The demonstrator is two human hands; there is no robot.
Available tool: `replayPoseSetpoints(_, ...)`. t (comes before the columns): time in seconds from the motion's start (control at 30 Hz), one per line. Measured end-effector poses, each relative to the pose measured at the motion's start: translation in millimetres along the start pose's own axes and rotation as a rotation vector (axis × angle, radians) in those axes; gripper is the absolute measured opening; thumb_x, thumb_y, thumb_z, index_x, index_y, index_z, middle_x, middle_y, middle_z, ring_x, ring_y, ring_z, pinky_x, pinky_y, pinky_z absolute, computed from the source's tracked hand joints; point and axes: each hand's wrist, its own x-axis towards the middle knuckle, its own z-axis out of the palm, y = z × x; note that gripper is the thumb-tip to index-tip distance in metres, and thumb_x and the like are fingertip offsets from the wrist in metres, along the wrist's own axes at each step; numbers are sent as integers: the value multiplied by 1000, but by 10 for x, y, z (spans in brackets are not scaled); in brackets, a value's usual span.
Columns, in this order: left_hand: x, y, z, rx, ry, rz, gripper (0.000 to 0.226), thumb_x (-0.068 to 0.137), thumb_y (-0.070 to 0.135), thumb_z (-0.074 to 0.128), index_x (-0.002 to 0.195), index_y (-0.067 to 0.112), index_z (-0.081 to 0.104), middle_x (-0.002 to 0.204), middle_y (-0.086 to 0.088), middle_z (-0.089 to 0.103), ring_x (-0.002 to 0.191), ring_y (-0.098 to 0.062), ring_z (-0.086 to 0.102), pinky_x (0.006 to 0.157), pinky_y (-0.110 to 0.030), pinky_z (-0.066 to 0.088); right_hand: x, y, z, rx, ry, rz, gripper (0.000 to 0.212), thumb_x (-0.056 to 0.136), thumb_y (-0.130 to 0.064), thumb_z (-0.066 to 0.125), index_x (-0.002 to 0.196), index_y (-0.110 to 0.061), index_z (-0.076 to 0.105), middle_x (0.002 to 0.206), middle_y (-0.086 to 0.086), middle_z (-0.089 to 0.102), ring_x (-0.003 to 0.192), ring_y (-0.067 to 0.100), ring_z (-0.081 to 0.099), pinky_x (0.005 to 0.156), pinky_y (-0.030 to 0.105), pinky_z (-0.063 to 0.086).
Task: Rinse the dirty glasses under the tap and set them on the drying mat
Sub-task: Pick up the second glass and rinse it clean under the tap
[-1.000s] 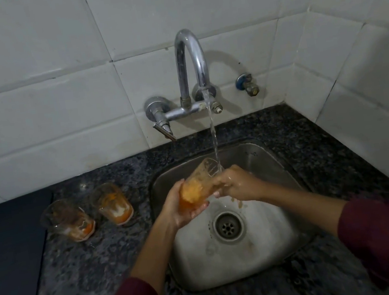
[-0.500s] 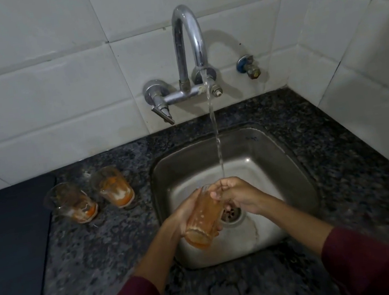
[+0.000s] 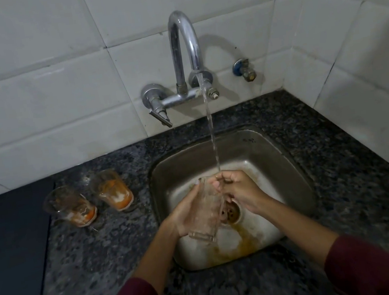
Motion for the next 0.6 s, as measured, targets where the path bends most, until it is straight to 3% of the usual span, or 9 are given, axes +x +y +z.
replayPoseSetpoints(0.13, -53, 161, 164, 178, -36, 267, 11, 90, 7, 57, 95, 12, 66, 76, -4, 73, 65, -16, 70, 60, -31, 58, 29, -218, -47, -140, 28, -198, 22, 93, -13, 53, 88, -23, 72, 70, -1, 63, 53, 10, 46, 46, 17, 39)
replayPoseSetpoints(0.2, 10, 255, 202, 290, -20, 406, 25, 76, 6, 71, 98, 14, 63, 77, -4, 68, 63, -14, 65, 56, -27, 55, 41, -340, -83, -303, 53, -282, 22, 94, -14, 52, 86, -19, 72, 64, -9, 63, 54, 0, 53, 53, 12, 40)
replayPoseSetpoints(0.27, 22, 333, 263, 390, 69, 490, 41, 67, 9, 74, 104, 15, 59, 86, -3, 65, 70, -11, 66, 60, -26, 55, 61, -437, -119, -432, 98, -349, 21, 93, -12, 53, 86, -13, 72, 65, -8, 65, 60, -4, 58, 61, 9, 42)
replayPoseSetpoints(0.37, 44, 364, 372, 596, 236, 621, 58, 66, 11, 82, 115, 18, 51, 98, 0, 64, 85, -13, 65, 74, -29, 56, 97, -535, -114, -589, 179, -382, 18, 91, -9, 56, 90, -11, 73, 77, 4, 72, 72, 6, 63, 64, 13, 45)
replayPoseSetpoints(0.5, 126, 252, 488, 893, 504, 809, 74, 69, 22, 79, 130, 21, 38, 106, 0, 63, 89, -14, 63, 72, -26, 52, 124, -599, -7, -645, 230, -332, 20, 90, -9, 54, 87, -11, 74, 76, 7, 72, 69, 9, 63, 61, 9, 46)
replayPoseSetpoints(0.6, 156, 255, 407, 786, 361, 759, 85, 66, 33, 83, 136, 23, 36, 115, 4, 60, 100, -13, 63, 82, -27, 53, 135, -628, -51, -491, 206, -312, 21, 88, -6, 56, 79, -12, 74, 70, 5, 71, 68, 12, 67, 66, 24, 54)
